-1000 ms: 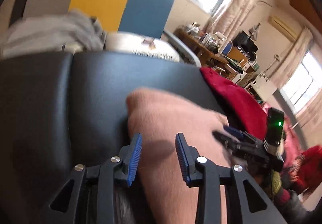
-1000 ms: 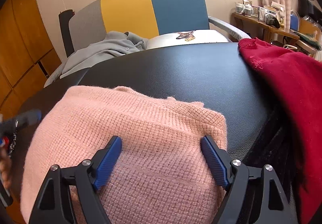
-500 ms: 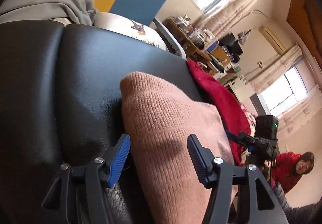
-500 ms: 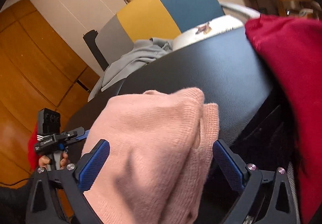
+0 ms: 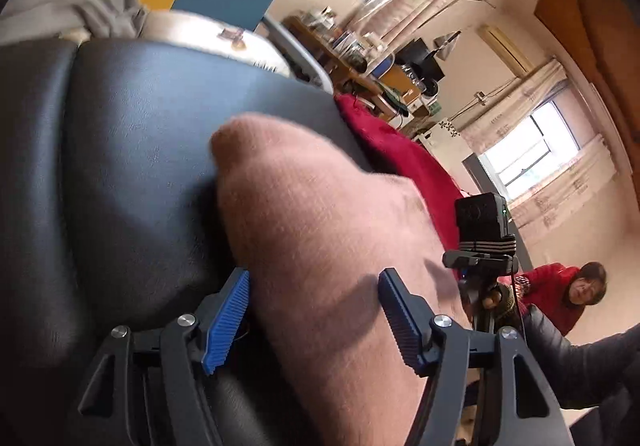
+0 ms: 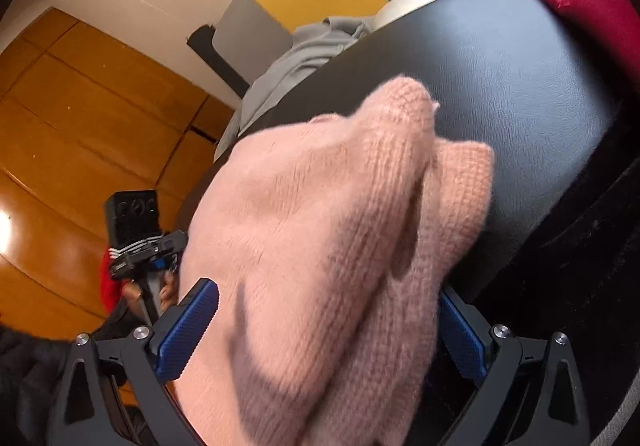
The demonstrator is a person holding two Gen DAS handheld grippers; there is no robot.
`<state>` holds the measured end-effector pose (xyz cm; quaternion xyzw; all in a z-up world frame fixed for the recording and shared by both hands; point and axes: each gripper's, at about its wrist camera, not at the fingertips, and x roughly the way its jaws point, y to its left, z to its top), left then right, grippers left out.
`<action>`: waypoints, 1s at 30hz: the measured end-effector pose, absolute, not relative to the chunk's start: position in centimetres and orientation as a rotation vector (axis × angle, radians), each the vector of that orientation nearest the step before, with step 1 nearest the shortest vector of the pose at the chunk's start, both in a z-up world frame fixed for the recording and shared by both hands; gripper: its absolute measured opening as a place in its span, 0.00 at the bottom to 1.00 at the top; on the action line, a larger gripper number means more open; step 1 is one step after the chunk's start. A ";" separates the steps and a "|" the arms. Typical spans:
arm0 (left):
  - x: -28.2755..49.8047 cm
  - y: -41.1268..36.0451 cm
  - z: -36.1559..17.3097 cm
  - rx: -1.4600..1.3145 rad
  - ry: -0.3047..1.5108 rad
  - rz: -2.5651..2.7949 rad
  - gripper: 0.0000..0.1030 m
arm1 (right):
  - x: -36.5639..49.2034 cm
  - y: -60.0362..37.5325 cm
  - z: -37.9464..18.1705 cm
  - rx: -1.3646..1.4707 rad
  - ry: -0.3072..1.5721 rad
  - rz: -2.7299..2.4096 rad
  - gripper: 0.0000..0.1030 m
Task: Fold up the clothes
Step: 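Grasp the folded sweater bundle with the left gripper while the right gripper grasps it, then lift the folded sweater with both grippers and carry it toward the wardrobe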
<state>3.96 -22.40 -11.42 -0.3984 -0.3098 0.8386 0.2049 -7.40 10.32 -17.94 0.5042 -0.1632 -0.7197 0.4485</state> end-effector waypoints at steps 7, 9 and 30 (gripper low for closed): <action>1.2 -20.7 -13.1 -1.128 -0.792 2.311 0.93 | -4.5 5.4 -17.3 1.188 0.055 -1.864 0.99; 0.8 -20.0 -12.8 -1.160 -0.772 2.314 0.87 | -4.4 5.2 -17.2 1.192 0.098 -1.871 0.98; 15.6 -21.7 -10.9 -1.020 -1.055 2.521 0.40 | 1.1 4.3 -16.9 1.197 -0.273 -1.877 0.45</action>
